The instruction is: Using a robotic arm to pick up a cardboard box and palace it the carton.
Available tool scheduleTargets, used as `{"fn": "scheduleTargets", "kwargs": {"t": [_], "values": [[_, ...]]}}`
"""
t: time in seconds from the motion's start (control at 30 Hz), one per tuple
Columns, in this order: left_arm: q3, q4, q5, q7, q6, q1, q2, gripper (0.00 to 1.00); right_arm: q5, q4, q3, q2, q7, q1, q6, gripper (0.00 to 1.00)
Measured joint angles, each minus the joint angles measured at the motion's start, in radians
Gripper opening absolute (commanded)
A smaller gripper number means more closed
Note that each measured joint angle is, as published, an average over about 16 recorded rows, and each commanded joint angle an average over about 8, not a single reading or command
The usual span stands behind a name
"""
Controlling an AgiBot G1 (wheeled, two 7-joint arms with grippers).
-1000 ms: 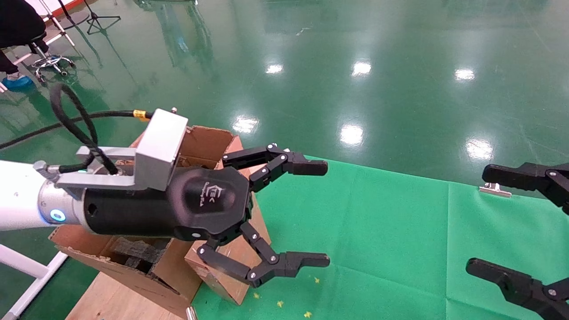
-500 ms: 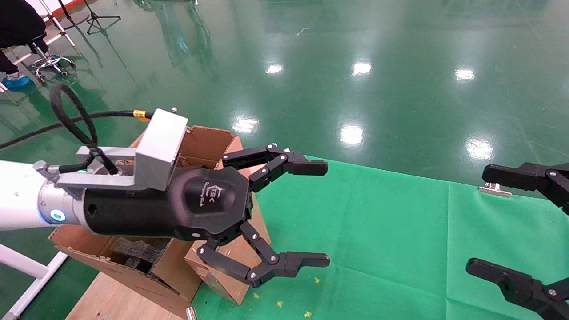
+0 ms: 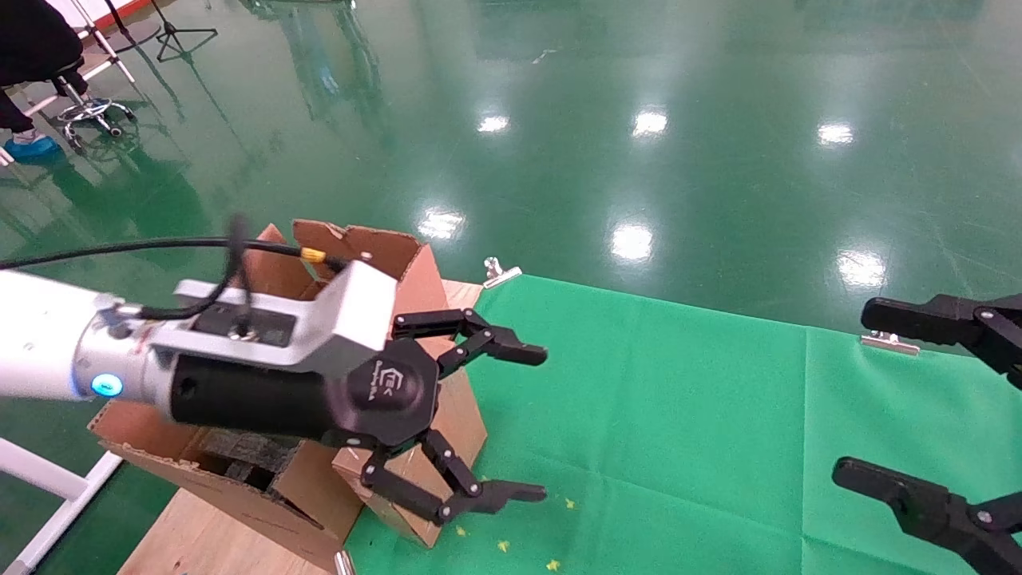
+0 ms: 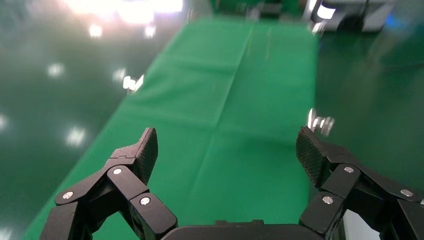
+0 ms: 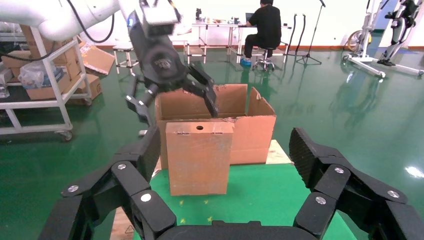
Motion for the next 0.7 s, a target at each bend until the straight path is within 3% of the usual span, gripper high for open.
{"fn": "scheduleTargets", "kwargs": {"t": [0.47, 0.7], "values": [[0.059, -0.006, 0.158, -0.063, 0.023, -0.109, -0.031, 1.0, 0.0, 0.0, 0.0, 0.0, 0.0, 0.0, 0.0, 0.0], [0.121, -0.013, 0.32, -0.179, 0.029, -0.202, -0.035, 1.0, 0.0, 0.0, 0.0, 0.0, 0.0, 0.0, 0.0, 0.0]]}}
